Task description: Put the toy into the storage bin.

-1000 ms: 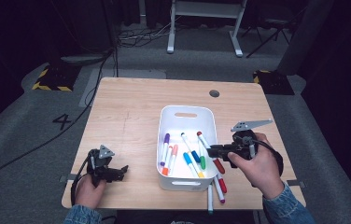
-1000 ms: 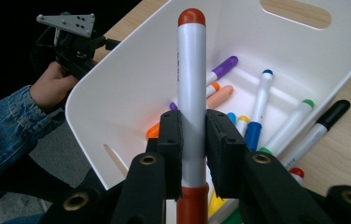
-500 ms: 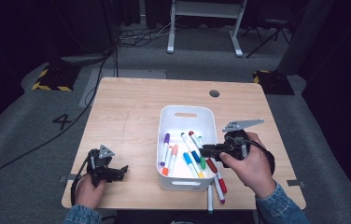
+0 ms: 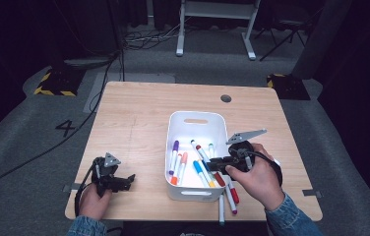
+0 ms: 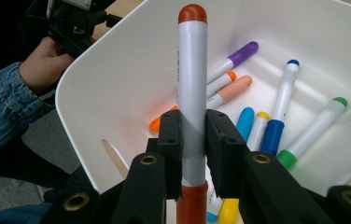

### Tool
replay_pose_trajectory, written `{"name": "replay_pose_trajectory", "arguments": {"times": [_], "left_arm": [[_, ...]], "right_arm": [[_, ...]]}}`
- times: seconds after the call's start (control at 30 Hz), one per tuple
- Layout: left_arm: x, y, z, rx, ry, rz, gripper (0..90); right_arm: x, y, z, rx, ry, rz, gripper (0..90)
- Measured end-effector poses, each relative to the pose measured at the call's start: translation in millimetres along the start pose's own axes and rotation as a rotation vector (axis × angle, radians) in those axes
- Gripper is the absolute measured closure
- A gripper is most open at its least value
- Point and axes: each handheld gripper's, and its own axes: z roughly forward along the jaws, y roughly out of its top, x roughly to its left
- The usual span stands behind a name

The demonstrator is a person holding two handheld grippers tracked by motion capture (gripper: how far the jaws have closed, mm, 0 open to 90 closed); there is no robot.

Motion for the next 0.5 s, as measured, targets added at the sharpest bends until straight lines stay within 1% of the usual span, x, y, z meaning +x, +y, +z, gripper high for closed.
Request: {"name": "replay_pose_trajectory", "arguments": {"times": [0.2,0.5], "left_arm": [[0.0,0.0,0.0,0.0,0.0,0.0,0.0],[0.0,0.0,0.0,0.0,0.0,0.0,0.0]], "right_arm": [[1.1,-1.4,9.2,0.034,-0.006,-0.017,77.2],[1.8,-4.5,20.5,0.083,-0.034,-0.041,77.1]]}}
